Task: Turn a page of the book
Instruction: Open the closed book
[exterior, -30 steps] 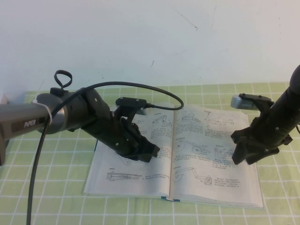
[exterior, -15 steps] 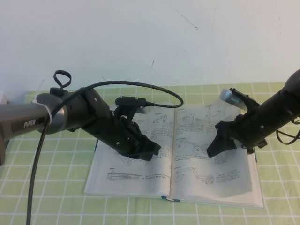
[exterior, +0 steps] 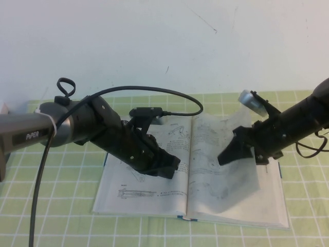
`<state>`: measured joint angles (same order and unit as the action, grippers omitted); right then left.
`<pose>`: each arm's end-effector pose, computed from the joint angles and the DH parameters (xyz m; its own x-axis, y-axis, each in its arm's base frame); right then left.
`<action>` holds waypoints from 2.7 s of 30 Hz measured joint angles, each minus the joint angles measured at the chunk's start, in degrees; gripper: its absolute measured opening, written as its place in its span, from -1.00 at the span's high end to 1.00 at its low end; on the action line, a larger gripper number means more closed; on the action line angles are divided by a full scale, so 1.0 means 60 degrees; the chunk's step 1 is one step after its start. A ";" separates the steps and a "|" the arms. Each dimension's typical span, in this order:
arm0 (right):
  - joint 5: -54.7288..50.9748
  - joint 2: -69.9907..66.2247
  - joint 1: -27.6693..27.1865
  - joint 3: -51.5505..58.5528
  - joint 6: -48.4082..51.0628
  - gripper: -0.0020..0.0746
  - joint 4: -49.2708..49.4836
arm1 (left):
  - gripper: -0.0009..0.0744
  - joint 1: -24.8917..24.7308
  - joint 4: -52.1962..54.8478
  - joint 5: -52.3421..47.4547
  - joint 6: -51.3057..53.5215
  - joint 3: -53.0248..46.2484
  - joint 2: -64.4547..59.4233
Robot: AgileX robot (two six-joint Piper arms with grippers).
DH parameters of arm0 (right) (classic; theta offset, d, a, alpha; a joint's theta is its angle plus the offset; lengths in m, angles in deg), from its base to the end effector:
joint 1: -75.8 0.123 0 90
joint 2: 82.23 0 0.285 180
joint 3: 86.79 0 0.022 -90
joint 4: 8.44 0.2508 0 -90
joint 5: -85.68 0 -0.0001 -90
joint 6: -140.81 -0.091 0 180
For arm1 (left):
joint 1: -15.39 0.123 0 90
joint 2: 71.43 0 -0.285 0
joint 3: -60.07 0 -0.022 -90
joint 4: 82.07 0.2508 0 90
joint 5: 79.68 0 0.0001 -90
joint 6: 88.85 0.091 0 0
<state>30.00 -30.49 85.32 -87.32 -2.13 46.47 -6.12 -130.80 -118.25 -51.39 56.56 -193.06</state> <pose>0.3866 0.1272 0.1452 -0.9714 -0.1409 -0.1913 -0.2339 0.7078 0.6665 0.3600 -0.1878 0.1677 -0.8645 0.2705 -0.4237 0.4600 0.7657 -0.4496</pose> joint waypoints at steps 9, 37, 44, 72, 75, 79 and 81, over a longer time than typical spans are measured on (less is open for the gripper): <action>-0.0080 0.0000 0.0000 0.0000 0.0895 0.08 0.2254 | 0.98 -0.0949 0.1371 -0.0718 -0.0033 0.0000 0.1156; -0.0760 -0.0059 0.0000 0.0000 0.1504 0.08 0.2593 | 0.98 -0.5990 1.1014 0.2431 -0.8003 -0.0022 0.0952; -0.0783 0.0023 0.0000 0.0000 0.1642 0.08 0.2613 | 0.98 -0.5990 1.6054 0.1524 -1.3062 -0.0022 0.0931; -0.1231 0.1261 0.0000 -0.1144 0.0488 0.84 -0.3746 | 0.98 -0.4347 1.4089 -0.0180 -1.3672 -0.0022 0.1201; -0.0832 0.1261 0.0000 -0.0783 0.0468 0.92 -0.3822 | 0.98 -0.4279 1.3757 -0.0057 -1.3460 -0.0022 0.1632; -0.0333 0.1239 0.0000 -0.0471 0.0468 0.94 -0.3880 | 0.98 -0.4140 1.3550 0.0083 -1.3243 -0.0022 0.2047; -0.0219 0.1104 0.0000 -0.0383 0.0468 0.95 -0.3894 | 0.98 -0.3908 1.3414 0.0247 -1.3152 -0.0022 0.2025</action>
<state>28.68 -23.86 85.32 -89.62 0.68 23.10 -29.57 -50.32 -116.77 -130.30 56.43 -180.91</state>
